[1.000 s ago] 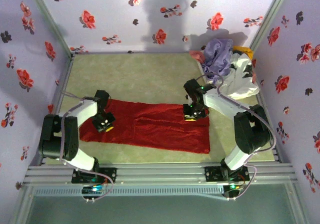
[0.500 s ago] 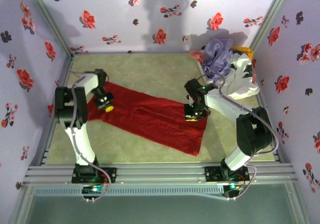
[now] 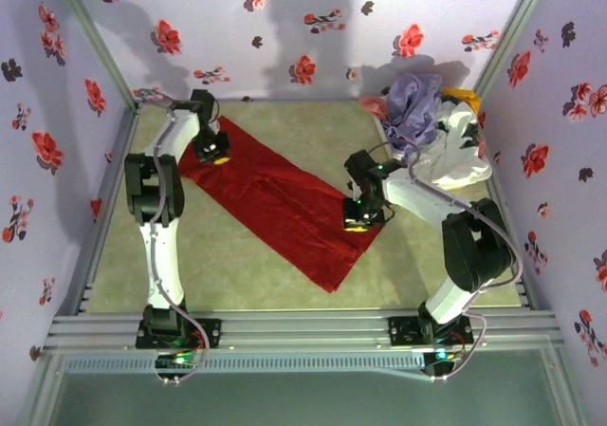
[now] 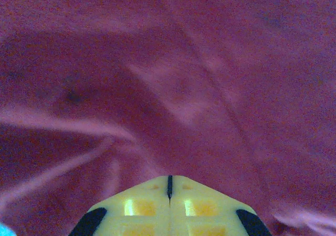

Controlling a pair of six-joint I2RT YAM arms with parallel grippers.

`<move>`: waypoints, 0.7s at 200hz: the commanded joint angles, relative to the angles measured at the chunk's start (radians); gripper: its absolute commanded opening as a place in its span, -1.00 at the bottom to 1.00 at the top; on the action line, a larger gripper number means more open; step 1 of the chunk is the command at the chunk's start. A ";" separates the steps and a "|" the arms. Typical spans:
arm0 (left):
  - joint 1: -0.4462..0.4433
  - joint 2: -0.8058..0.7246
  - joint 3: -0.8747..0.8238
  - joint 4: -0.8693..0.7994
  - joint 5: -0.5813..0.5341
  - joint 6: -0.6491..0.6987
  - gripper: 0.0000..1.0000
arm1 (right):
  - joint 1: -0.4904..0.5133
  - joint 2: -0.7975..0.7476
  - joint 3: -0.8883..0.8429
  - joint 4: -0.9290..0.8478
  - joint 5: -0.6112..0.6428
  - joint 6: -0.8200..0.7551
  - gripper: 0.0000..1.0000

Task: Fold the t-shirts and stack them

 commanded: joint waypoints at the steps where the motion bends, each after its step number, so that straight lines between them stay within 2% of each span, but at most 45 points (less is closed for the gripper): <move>1: 0.008 -0.145 -0.024 0.041 0.020 -0.040 -1.00 | 0.030 0.023 -0.027 0.044 -0.069 0.041 -0.62; 89: 0.009 -0.275 -0.180 0.050 0.050 -0.098 -1.00 | 0.159 0.106 -0.147 0.155 -0.098 0.162 -0.67; 120: 0.009 -0.292 -0.261 0.114 0.052 -0.136 -1.00 | 0.238 0.144 -0.153 0.167 -0.100 0.210 -0.68; 140: 0.018 -0.301 -0.330 0.162 0.044 -0.207 -1.00 | 0.318 0.162 -0.138 0.178 -0.103 0.253 -0.68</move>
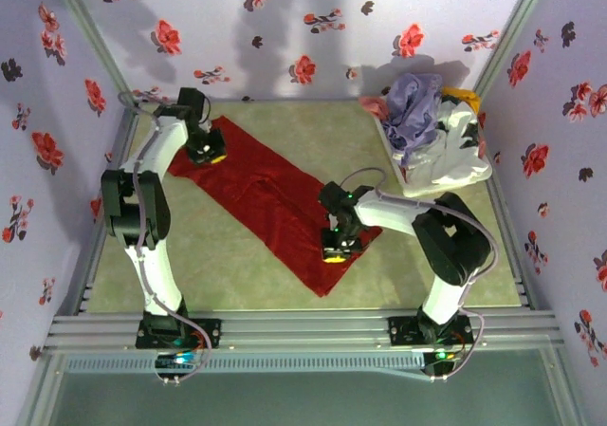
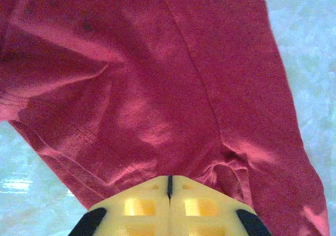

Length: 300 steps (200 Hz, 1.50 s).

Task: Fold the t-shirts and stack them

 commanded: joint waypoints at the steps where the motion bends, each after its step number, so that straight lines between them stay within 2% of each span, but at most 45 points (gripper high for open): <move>1: 0.013 -0.050 -0.070 0.068 0.006 -0.088 -1.00 | 0.093 0.065 -0.006 0.016 -0.002 0.079 -0.68; 33: 0.027 -0.045 -0.195 0.206 -0.008 -0.215 -1.00 | 0.222 0.125 0.072 -0.012 0.014 0.119 -0.69; 55: 0.028 0.008 -0.210 0.258 -0.047 -0.260 -1.00 | 0.281 0.156 0.108 -0.008 0.007 0.144 -0.69; 111: 0.020 0.138 -0.116 0.331 -0.079 -0.309 -1.00 | 0.321 0.191 0.142 -0.002 -0.001 0.154 -0.71; 170: -0.005 0.337 0.086 0.263 -0.003 -0.326 -1.00 | 0.320 0.209 0.179 -0.003 -0.013 0.142 -0.71; 205: -0.067 0.452 0.229 0.294 0.092 -0.357 -1.00 | 0.319 0.214 0.191 0.013 -0.012 0.144 -0.71; 229: -0.129 0.544 0.391 0.299 0.167 -0.380 -1.00 | 0.318 0.218 0.194 0.030 -0.015 0.144 -0.70; 258: -0.193 0.642 0.604 0.255 0.190 -0.434 -1.00 | 0.311 0.250 0.234 0.044 -0.024 0.099 -0.73; 282: -0.234 0.665 0.651 0.334 0.202 -0.504 -1.00 | 0.316 0.280 0.256 0.027 -0.041 0.084 -0.74; 300: -0.253 0.697 0.708 0.328 0.220 -0.522 -1.00 | 0.316 0.270 0.240 0.051 -0.042 0.090 -0.73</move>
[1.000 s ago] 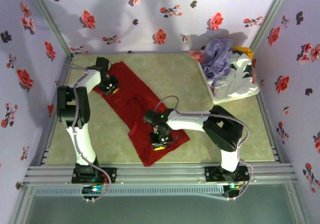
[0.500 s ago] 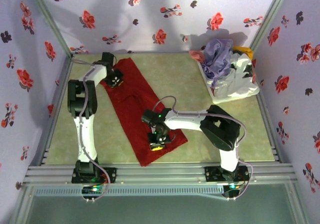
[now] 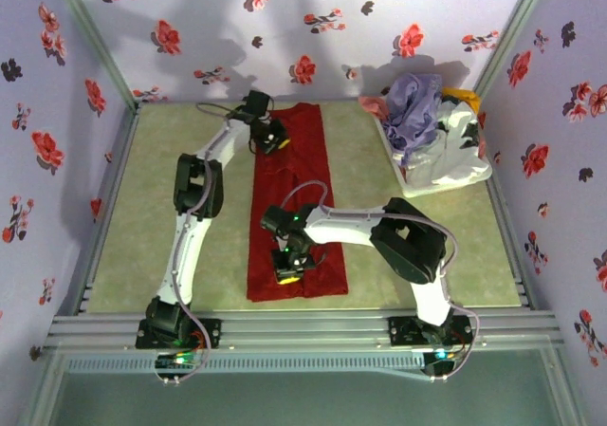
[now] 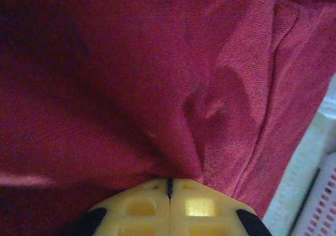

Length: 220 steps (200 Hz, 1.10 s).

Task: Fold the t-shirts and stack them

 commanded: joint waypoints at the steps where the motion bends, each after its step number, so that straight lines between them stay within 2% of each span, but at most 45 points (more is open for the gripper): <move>1: -0.020 0.047 0.082 0.023 0.050 -0.069 -1.00 | 0.013 0.054 -0.027 0.025 0.032 -0.021 -0.73; 13: -0.015 0.045 0.088 -0.025 0.032 -0.070 -1.00 | 0.010 0.057 -0.017 0.017 0.036 -0.025 -0.73; 44: 0.020 -0.039 -0.004 -0.007 -0.007 -0.036 -1.00 | 0.007 0.055 0.017 -0.010 0.040 -0.027 -0.72; 63: 0.031 -0.106 0.004 -0.055 0.001 0.022 -1.00 | 0.008 -0.011 0.021 -0.006 0.047 -0.026 -0.56; 77: 0.034 -0.186 -0.022 -0.037 0.067 0.028 -1.00 | 0.007 -0.061 0.046 -0.048 0.075 -0.036 -0.46; 90: 0.034 -0.299 -0.087 -0.032 0.081 0.051 -0.89 | 0.006 -0.111 0.065 -0.089 0.103 -0.043 -0.37; 123: 0.069 -0.597 -0.363 -0.043 0.067 0.110 -0.55 | 0.000 -0.263 0.045 -0.143 0.172 -0.020 -0.18; 155: 0.061 -0.885 -0.744 -0.126 -0.043 0.214 -0.38 | -0.034 -0.460 -0.084 -0.192 0.246 0.057 -0.12; 183: -0.018 -1.106 -1.125 -0.103 -0.088 0.215 -0.27 | -0.095 -0.640 -0.261 -0.184 0.238 0.128 -0.10; 220: -0.153 -1.351 -1.435 -0.105 -0.165 0.127 -0.26 | -0.123 -0.794 -0.432 -0.172 0.241 0.204 -0.08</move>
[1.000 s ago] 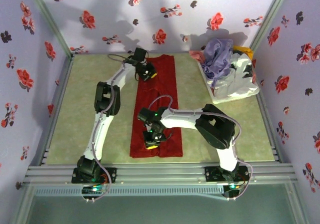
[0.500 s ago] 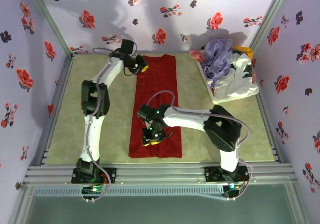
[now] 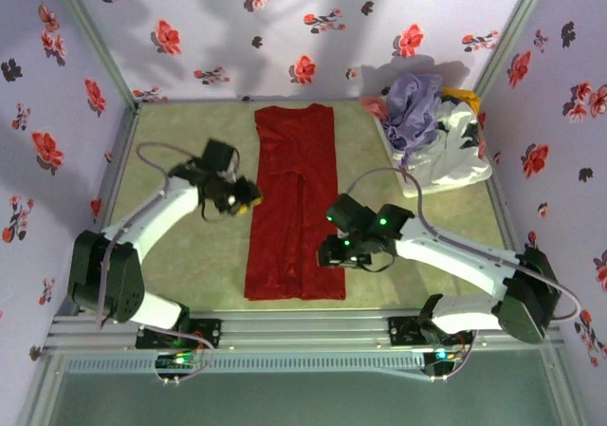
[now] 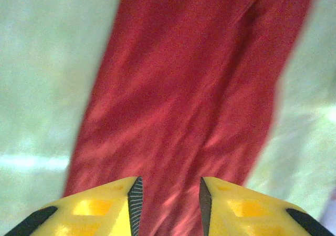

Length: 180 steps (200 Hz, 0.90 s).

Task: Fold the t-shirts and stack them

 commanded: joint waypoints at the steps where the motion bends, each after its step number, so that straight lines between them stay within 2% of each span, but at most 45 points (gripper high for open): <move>1: -0.067 -0.156 -0.124 -0.031 -0.076 -0.042 -0.26 | -0.002 -0.072 -0.085 -0.021 0.027 0.089 -0.08; 53: -0.219 -0.412 -0.362 -0.072 -0.174 -0.205 -0.25 | -0.004 -0.205 -0.299 0.083 0.036 0.172 -0.04; 95: -0.311 -0.389 -0.449 0.010 -0.194 -0.267 -0.25 | -0.007 -0.150 -0.359 0.193 -0.004 0.157 -0.02; 132: -0.376 -0.385 -0.495 0.033 -0.232 -0.320 -0.25 | -0.007 -0.123 -0.361 0.216 -0.019 0.144 0.05; 180: -0.414 -0.400 -0.581 0.158 -0.176 -0.403 -0.24 | 0.008 -0.027 -0.339 0.265 -0.048 0.128 0.07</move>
